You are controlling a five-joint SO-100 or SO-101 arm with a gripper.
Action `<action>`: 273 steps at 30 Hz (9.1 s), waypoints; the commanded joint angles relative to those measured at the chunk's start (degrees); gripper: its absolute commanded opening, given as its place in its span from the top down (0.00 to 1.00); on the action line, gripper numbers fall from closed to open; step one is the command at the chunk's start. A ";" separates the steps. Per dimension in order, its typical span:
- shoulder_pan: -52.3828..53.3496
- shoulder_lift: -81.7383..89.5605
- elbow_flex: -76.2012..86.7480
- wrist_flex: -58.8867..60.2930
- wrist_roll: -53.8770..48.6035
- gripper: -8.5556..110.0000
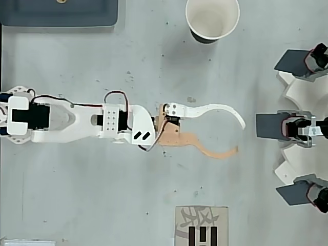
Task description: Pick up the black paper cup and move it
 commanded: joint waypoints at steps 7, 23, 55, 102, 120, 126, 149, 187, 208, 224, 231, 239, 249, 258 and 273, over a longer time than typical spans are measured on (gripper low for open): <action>0.09 6.15 2.99 -2.37 0.35 0.89; 0.09 8.79 7.03 -3.16 0.44 0.89; 0.18 32.17 36.21 -6.42 1.23 0.86; -8.44 36.39 59.50 -23.73 2.55 0.51; -13.36 21.88 46.76 -24.26 -1.14 0.51; -15.73 17.49 42.01 -24.26 -1.14 0.50; -21.80 -1.76 15.56 -21.97 -1.14 0.50; -27.77 -19.42 -17.93 -5.80 1.76 0.50; -28.65 -22.59 -24.35 -0.53 2.02 0.56; -28.65 -22.68 -24.35 -0.53 2.11 0.67; -28.65 -22.68 -24.35 -0.53 2.11 0.73; -28.65 -22.68 -24.35 -0.35 2.11 0.79; -28.48 -20.83 -24.17 1.49 1.41 0.86; -27.86 -16.35 -20.30 1.32 0.00 0.87; -24.52 -6.77 -9.93 -0.44 -3.08 0.86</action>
